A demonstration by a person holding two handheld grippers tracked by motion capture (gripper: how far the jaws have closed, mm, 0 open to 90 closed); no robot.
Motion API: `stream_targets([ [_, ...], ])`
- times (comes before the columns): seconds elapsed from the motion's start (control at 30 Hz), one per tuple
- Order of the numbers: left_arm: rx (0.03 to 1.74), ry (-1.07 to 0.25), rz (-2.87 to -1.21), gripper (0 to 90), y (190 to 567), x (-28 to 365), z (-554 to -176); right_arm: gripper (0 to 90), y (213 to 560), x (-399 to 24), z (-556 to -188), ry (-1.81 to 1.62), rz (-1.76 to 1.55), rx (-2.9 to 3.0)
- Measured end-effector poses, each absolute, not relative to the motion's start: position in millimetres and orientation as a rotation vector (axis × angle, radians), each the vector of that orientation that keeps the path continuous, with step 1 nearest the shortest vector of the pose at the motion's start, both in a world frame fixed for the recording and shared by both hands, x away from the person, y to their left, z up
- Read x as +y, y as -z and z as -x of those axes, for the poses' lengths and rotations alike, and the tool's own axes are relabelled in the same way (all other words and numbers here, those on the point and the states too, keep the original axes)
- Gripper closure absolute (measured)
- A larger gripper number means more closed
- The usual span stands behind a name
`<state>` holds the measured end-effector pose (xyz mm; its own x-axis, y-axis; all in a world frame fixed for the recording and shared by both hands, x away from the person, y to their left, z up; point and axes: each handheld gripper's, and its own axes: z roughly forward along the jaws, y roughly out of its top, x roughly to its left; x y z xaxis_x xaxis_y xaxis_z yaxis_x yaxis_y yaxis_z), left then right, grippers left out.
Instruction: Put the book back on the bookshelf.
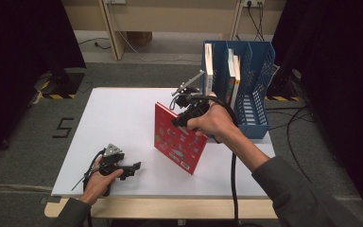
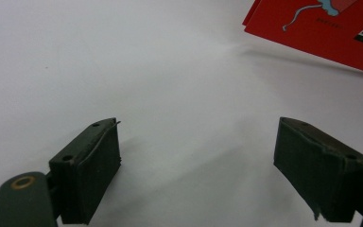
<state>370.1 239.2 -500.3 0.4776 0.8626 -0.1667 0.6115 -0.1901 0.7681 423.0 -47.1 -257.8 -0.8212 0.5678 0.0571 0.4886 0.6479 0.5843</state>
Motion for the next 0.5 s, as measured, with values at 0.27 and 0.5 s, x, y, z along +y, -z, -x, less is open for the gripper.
stream_targets([
  [0.27,1.232,-0.381,-1.894,14.6,500.1,240.6,-369.8,75.0,267.3,-25.5,-434.7,-0.86,-0.925,2.763],
  [0.5,1.228,-0.379,-1.904,14.6,500.5,239.3,-369.7,71.4,276.2,-14.9,-444.4,-0.755,-0.951,2.807],
])
